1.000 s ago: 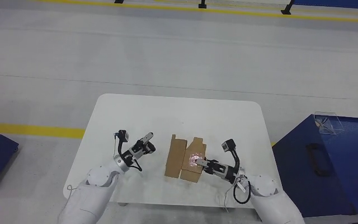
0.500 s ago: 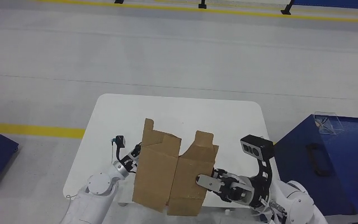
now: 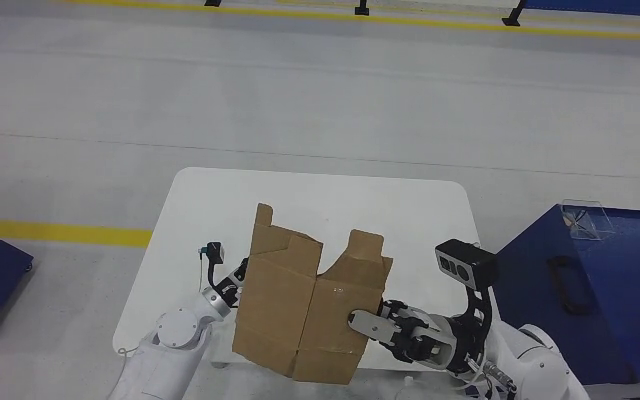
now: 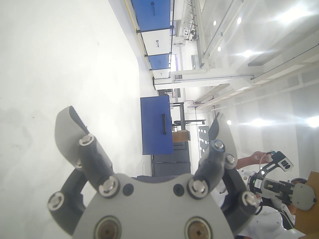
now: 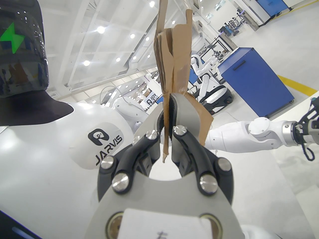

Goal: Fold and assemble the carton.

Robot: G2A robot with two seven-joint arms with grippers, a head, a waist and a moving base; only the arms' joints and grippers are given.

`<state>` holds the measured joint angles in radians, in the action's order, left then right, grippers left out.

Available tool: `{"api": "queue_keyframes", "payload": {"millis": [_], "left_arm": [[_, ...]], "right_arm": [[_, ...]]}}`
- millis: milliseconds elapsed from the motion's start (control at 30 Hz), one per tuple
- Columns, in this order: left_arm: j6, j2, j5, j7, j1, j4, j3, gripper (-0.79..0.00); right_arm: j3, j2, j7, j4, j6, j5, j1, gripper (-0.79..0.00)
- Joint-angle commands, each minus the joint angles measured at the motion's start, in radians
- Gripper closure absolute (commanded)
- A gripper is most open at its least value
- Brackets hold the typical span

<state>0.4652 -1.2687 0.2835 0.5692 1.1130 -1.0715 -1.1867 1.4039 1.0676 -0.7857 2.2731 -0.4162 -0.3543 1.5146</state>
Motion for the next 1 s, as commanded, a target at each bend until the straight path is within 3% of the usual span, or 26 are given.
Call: {"api": "queue_keyframes", "payload": {"millis": [0, 433, 567, 667, 800, 967], "left_arm": [[0.0, 0.0, 0.0, 0.0, 0.0, 0.0, 0.0, -0.785], [0.0, 0.0, 0.0, 0.0, 0.0, 0.0, 0.0, -0.785], [0.0, 0.0, 0.0, 0.0, 0.0, 0.0, 0.0, -0.785], [0.0, 0.0, 0.0, 0.0, 0.0, 0.0, 0.0, -0.785], [0.0, 0.0, 0.0, 0.0, 0.0, 0.0, 0.0, -0.785], [0.0, 0.0, 0.0, 0.0, 0.0, 0.0, 0.0, -0.785]], "right_arm": [[0.0, 0.0, 0.0, 0.0, 0.0, 0.0, 0.0, 0.0], [0.02, 0.001, 0.042, -0.003, -0.02, -0.021, 0.009, 0.0], [0.063, 0.002, 0.029, -0.079, -0.066, -0.323, 0.03, 0.0], [0.065, 0.003, -0.106, -0.147, -0.014, -0.679, 0.032, 0.0], [0.021, 0.01, -0.299, -0.265, 0.208, -1.112, 0.019, 0.0], [-0.116, 0.028, -0.4, -0.38, 0.533, -1.414, -0.018, 0.0]]}}
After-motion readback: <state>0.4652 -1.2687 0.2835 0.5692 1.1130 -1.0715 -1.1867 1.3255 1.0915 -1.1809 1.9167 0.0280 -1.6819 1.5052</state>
